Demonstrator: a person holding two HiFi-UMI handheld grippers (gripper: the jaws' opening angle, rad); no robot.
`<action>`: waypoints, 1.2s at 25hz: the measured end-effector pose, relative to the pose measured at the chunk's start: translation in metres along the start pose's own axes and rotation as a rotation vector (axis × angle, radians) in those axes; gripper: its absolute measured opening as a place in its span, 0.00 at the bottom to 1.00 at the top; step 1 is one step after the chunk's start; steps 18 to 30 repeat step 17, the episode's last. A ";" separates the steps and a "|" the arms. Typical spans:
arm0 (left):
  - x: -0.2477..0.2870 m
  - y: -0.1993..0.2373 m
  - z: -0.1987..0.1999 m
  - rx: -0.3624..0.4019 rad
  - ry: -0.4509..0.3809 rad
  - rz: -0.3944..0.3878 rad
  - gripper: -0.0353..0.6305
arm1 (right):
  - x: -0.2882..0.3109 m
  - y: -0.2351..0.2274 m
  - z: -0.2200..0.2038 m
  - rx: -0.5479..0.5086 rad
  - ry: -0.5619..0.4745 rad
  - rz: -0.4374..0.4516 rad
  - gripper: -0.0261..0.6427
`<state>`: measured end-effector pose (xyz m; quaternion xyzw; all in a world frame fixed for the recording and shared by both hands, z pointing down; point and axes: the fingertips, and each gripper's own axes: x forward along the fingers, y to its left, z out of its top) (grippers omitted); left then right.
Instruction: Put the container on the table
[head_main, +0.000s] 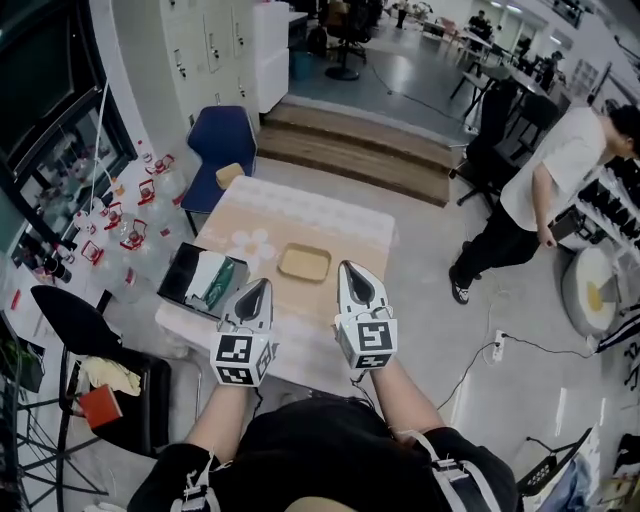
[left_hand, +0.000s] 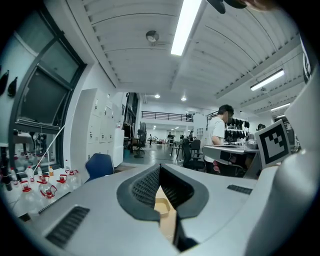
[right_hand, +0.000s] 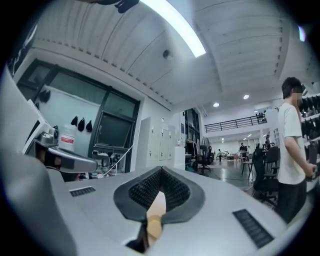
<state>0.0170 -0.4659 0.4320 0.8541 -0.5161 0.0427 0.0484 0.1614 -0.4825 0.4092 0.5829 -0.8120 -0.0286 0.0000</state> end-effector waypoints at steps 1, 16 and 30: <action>0.000 -0.001 0.000 0.001 0.000 -0.003 0.07 | -0.002 0.001 0.002 -0.009 -0.007 -0.003 0.06; -0.008 0.002 0.027 0.015 -0.049 -0.005 0.07 | -0.002 0.027 0.027 -0.080 -0.092 0.023 0.06; -0.008 0.003 0.027 0.014 -0.049 -0.005 0.07 | 0.000 0.028 0.025 -0.075 -0.075 0.024 0.06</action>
